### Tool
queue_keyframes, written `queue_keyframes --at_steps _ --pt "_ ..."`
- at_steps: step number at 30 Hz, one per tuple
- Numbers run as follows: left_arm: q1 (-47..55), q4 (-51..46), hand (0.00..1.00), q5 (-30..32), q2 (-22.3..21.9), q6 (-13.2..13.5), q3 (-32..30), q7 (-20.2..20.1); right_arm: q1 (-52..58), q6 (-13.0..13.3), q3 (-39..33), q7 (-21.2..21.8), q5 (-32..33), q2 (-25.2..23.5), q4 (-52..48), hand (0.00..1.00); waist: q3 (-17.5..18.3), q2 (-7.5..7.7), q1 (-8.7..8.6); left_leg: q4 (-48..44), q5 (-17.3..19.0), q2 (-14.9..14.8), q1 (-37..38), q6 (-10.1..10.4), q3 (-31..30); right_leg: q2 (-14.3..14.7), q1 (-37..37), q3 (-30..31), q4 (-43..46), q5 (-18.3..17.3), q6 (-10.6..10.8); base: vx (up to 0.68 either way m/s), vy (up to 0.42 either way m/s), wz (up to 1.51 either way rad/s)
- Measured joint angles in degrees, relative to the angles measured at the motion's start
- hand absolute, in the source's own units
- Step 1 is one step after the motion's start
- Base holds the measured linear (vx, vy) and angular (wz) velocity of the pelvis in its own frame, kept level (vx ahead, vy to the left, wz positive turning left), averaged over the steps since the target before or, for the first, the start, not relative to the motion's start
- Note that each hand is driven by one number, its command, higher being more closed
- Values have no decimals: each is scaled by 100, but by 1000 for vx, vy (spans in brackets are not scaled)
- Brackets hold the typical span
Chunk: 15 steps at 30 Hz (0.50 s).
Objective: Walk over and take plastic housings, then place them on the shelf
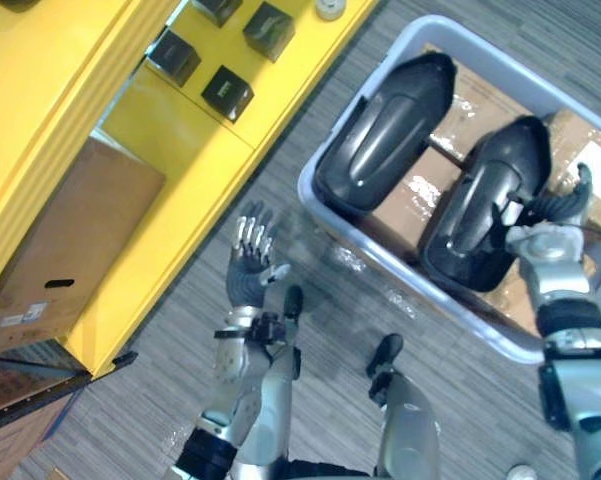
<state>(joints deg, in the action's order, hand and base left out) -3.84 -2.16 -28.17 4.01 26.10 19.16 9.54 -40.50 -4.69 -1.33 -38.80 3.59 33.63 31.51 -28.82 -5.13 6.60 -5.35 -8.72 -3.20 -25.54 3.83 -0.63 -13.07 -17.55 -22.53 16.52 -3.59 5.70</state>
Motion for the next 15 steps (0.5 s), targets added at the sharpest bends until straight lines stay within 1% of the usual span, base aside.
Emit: queue_keyframes --at_steps 1,2,3,4,6,8,11,15 --pt "23 -54 0 -1 3 0 -5 43 93 52 -110 -179 -8 -39 -287 0 -2 10 -20 31 -1 -2 88 0 43 -4 57 22 -4 0 0 16 -14 -13" --pt "109 -136 0 -3 14 0 -25 45 217 110 -203 -318 -15 -146 -519 0 20 85 -49 110 -13 -2 230 -5 118 -14 124 72 -14 0 0 19 -13 -14" --pt "165 -195 0 -6 21 2 -56 45 284 131 -209 -384 -14 -197 -637 0 25 118 -98 123 -13 -1 285 -5 132 -15 179 77 -27 0 0 20 -14 -18" --pt "244 -297 0 -12 52 5 -98 43 487 215 -237 -426 -16 -274 -889 0 64 205 -144 187 -13 -1 379 -5 167 -21 217 83 -37 0 0 16 -13 -9" --pt "273 -370 0 -31 60 6 -138 42 802 253 -428 -488 -25 -446 -1256 0 70 316 -274 227 -13 -2 462 -5 180 -14 311 83 -81 7 11 2 -6 -3" --pt "286 -371 0 -43 57 4 -181 41 933 254 -457 -485 -25 -538 -1357 0 68 375 -301 311 -28 -9 549 -6 269 -17 329 108 -101 20 26 -23 -4 -8" --pt "347 -450 0 -57 53 -4 -231 43 1031 241 -450 -462 14 -726 -1360 0 72 385 -387 317 -33 -3 569 -14 305 -25 352 119 -122 46 40 -5 0 -2" --pt "396 -516 0 -55 52 -54 -261 96 1059 125 -408 -355 27 -932 -1357 0 72 385 -386 324 -38 -17 576 -20 348 -8 353 174 -164 80 57 1 -4 -2"
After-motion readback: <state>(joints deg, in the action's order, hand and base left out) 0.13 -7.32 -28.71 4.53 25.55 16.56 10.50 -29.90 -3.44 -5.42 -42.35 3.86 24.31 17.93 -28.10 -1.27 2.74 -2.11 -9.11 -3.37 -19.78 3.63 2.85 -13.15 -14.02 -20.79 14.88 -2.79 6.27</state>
